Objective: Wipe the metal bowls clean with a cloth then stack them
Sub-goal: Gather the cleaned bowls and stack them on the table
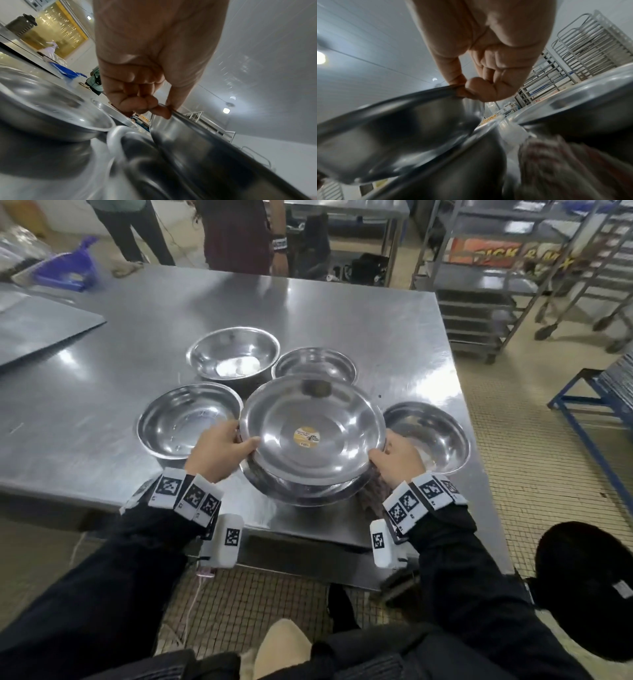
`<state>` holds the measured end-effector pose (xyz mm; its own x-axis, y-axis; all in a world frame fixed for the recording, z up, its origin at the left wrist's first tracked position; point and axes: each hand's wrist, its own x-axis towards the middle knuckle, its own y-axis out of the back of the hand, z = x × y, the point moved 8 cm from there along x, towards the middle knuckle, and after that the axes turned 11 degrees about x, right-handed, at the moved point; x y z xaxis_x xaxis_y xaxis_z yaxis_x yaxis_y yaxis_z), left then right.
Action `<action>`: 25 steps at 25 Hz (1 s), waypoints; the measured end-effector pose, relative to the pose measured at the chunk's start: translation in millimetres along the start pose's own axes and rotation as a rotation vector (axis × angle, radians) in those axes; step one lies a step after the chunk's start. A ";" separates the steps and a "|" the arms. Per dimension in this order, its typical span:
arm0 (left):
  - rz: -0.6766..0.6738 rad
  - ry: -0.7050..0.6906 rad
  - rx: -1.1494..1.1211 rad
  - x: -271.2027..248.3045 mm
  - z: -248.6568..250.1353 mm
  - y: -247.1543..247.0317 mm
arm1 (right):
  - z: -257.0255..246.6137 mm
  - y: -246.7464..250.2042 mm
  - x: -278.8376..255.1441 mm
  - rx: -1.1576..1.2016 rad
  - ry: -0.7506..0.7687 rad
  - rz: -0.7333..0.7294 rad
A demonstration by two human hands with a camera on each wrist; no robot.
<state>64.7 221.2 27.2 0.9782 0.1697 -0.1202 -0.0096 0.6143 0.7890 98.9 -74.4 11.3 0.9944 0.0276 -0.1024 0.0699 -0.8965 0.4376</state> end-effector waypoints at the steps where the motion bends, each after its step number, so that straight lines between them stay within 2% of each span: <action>1: -0.010 0.001 0.025 -8.1 -10.9 -2.5 | 2.6 -9.2 -7.3 -0.043 -0.009 0.001; 6: -0.023 0.016 0.221 -19.1 -41.1 -21.1 | 19.5 -30.3 -14.6 -0.200 -0.023 0.027; 11: -0.001 0.060 0.276 -12.6 -52.4 -26.8 | 11.9 -34.4 -12.3 -0.459 -0.048 -0.022; 16: 0.011 0.049 0.240 5.4 -50.0 -4.4 | -35.3 -41.6 6.9 -0.270 0.037 -0.090; 20: 0.080 0.133 0.202 58.0 -59.3 41.3 | -83.6 -66.7 72.4 -0.149 0.101 -0.179; 25: 0.075 0.308 0.203 159.9 -89.2 93.3 | -122.7 -134.8 215.6 -0.143 0.036 -0.318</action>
<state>201.7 374.3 27.9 0.8676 0.4515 -0.2085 -0.0075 0.4310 0.9023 313.7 106.6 39.9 0.9229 0.3138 -0.2231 0.3848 -0.7692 0.5102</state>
